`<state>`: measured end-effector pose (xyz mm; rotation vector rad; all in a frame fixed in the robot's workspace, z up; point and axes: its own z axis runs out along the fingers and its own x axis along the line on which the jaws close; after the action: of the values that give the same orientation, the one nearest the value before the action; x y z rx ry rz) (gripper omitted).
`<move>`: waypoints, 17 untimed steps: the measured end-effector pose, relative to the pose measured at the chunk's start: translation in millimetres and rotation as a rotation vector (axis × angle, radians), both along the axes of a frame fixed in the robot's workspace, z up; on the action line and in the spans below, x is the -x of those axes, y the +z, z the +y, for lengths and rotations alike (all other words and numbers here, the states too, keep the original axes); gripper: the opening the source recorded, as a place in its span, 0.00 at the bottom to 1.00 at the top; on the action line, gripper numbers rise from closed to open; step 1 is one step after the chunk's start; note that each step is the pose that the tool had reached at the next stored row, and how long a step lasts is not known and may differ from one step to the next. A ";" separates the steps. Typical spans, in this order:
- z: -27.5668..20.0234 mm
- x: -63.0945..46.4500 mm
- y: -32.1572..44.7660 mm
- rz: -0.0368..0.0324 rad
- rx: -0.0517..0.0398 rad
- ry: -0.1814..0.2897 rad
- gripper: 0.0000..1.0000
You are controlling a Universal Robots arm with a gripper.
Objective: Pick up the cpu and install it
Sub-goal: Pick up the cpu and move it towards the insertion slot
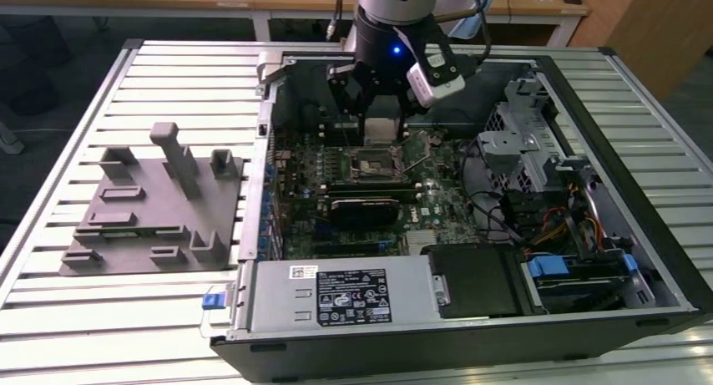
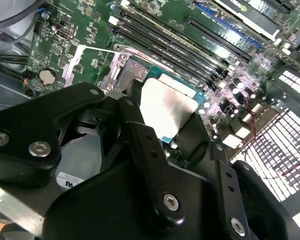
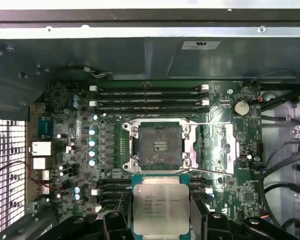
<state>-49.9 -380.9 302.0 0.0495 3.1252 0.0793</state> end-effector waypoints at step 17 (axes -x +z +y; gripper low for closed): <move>15.6 -0.2 -27.7 -0.0001 0.0000 0.000 0.54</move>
<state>-49.8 -365.4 274.2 0.0497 3.1252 0.0793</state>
